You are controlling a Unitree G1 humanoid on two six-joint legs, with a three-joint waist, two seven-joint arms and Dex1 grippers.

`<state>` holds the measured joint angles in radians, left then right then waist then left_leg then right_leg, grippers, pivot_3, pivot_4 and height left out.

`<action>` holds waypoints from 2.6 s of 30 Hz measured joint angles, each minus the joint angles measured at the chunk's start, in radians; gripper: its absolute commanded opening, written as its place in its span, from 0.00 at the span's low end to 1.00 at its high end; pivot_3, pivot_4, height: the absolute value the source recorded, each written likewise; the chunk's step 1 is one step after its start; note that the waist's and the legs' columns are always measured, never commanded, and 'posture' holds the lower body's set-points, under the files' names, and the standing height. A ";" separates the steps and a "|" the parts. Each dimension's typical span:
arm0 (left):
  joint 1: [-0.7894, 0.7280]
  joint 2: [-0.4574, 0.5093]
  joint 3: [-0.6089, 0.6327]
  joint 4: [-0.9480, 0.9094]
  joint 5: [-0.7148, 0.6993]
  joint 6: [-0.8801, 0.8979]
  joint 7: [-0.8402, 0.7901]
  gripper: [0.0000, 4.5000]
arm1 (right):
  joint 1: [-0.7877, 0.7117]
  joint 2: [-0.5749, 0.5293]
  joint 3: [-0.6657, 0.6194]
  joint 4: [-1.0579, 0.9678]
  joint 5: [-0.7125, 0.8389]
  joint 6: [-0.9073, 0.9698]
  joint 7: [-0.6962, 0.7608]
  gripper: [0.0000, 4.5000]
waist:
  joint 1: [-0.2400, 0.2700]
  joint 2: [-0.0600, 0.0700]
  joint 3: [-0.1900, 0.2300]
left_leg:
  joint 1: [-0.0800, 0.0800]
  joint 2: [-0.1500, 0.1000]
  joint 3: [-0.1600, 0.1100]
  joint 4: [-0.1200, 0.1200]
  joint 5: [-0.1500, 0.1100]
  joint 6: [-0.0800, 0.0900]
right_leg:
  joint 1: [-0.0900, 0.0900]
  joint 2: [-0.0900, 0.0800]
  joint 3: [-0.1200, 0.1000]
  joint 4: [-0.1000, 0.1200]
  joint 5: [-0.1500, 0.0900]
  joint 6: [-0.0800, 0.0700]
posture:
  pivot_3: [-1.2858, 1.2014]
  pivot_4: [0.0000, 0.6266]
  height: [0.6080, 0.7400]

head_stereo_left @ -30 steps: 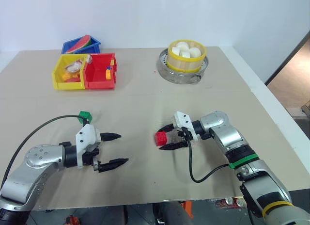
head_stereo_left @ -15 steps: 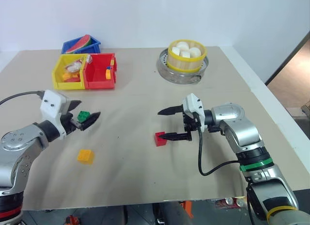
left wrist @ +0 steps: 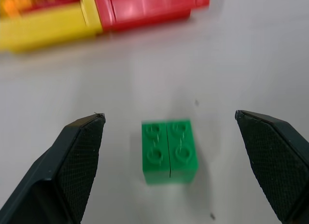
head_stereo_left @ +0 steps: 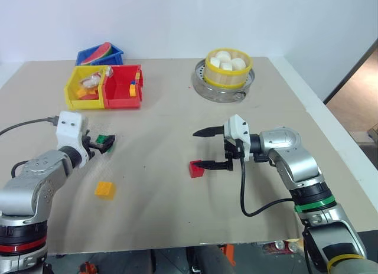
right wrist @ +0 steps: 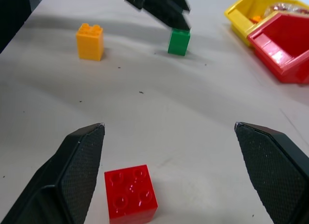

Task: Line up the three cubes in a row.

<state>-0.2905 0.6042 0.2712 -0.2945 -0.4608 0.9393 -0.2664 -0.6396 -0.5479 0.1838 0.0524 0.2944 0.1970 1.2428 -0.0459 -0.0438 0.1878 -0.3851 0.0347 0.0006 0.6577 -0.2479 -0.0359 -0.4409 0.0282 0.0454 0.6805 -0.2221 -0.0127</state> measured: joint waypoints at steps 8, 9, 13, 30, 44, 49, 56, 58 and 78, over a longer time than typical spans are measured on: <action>-0.029 0.000 -0.018 0.016 0.017 0.044 0.004 1.00 | -0.002 0.000 -0.001 0.000 0.008 -0.004 -0.003 0.99 | 0.001 0.000 0.000 | 0.000 -0.001 0.000 0.000 0.000 0.000 | 0.000 0.000 0.000 0.000 0.000 0.000 | 0.52 0.24 1.00; -0.037 0.000 -0.028 0.029 0.023 0.044 0.003 1.00 | -0.002 0.000 -0.001 0.000 0.008 -0.005 -0.005 0.99 | 0.001 0.000 0.000 | 0.000 -0.001 0.000 0.000 0.000 0.000 | 0.000 0.000 0.000 0.000 0.000 0.000 | 0.52 0.24 1.00; -0.076 -0.002 -0.045 0.087 0.034 0.055 -0.001 0.82 | -0.002 -0.001 -0.001 0.000 0.007 -0.014 -0.006 1.00 | 0.001 0.000 0.000 | 0.000 -0.001 0.000 0.000 0.000 0.000 | 0.000 -0.001 0.000 0.000 0.000 0.000 | 0.52 0.24 1.00; -0.122 0.028 -0.109 0.197 0.089 0.006 -0.096 0.29 | -0.002 -0.010 -0.001 0.001 0.006 -0.024 -0.020 1.00 | 0.001 0.000 0.000 | -0.001 -0.002 0.000 0.000 0.001 -0.001 | 0.000 -0.002 0.000 0.000 0.000 0.000 | 0.52 0.24 1.00; -0.183 0.195 -0.404 0.062 0.050 -0.361 -0.799 0.29 | -0.028 -0.016 -0.001 0.003 0.017 -0.021 -0.018 1.00 | 0.001 0.000 0.000 | -0.001 -0.003 -0.001 0.000 0.002 0.000 | 0.000 -0.001 -0.001 0.000 0.000 0.000 | 0.52 0.24 1.00; -0.205 0.182 -0.476 0.092 0.098 -0.420 -0.864 0.29 | -0.017 -0.029 -0.006 -0.002 0.017 -0.021 -0.028 1.00 | 0.000 0.000 0.000 | -0.002 -0.003 -0.001 0.000 0.002 0.001 | -0.001 -0.001 0.000 0.000 0.000 0.000 | 0.52 0.24 1.00; -0.208 0.121 -0.552 0.090 0.147 -0.414 -0.855 0.29 | 0.030 -0.045 -0.031 -0.043 0.032 0.010 -0.046 1.00 | 0.001 0.000 0.000 | -0.002 -0.003 -0.001 0.001 0.002 0.001 | 0.000 -0.002 0.000 0.000 0.000 0.001 | 0.52 0.24 1.00; -0.208 0.113 -0.562 0.090 0.161 -0.409 -0.842 0.29 | 0.043 -0.055 -0.034 -0.059 0.045 0.033 -0.044 1.00 | 0.000 0.000 0.000 | -0.002 -0.003 -0.001 0.001 0.002 0.001 | 0.000 -0.001 0.000 0.000 0.000 0.001 | 0.52 0.24 1.00; -0.194 0.068 -0.619 0.047 0.224 -0.350 -0.795 0.29 | 0.054 -0.075 -0.034 -0.091 0.085 0.055 0.021 1.00 | 0.000 0.000 0.000 | -0.002 -0.003 -0.001 0.001 0.002 0.001 | 0.000 -0.001 0.000 0.000 0.000 0.001 | 0.52 0.24 1.00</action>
<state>-0.4847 0.6718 -0.3478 -0.2475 -0.2373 0.5894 -1.0613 -0.5856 -0.6234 0.1497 -0.0390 0.3797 0.2518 1.2640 -0.0455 -0.0441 0.1881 -0.3871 0.0317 -0.0004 0.6587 -0.2460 -0.0350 -0.4412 0.0272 0.0452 0.6807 -0.2218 -0.0119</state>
